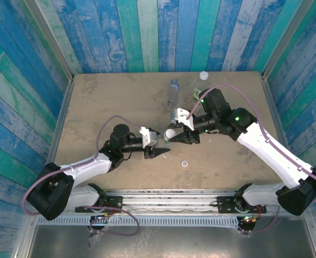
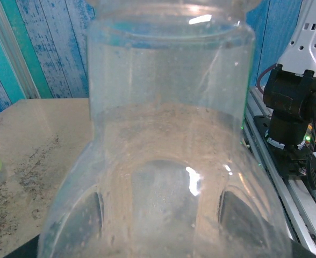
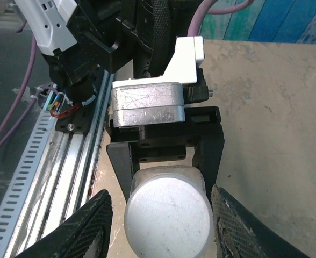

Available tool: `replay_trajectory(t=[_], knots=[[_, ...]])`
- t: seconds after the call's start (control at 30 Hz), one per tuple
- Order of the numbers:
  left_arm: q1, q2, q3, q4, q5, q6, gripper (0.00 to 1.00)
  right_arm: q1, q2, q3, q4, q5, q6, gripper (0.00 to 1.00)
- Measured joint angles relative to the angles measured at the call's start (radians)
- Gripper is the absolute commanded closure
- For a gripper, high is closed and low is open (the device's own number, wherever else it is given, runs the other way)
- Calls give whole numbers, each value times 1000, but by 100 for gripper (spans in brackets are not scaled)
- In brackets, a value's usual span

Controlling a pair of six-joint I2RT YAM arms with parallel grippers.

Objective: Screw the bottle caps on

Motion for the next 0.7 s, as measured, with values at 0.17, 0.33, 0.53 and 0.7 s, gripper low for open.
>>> replay_trajectory(t=[0.17,0.33,0.53,0.7], knots=[[0,0,10,-6,6,2,46,0,14,13,-7,2,-7,59],[0,0,12,-8,4,3,46,0,20,25,-16,9,-7,63],[-1,0,12,-6,-69,21,46,0,20,31,-11,70,49,68],[-7,2,23,-2,-189,50,47,3,20,31,32,168,224,73]])
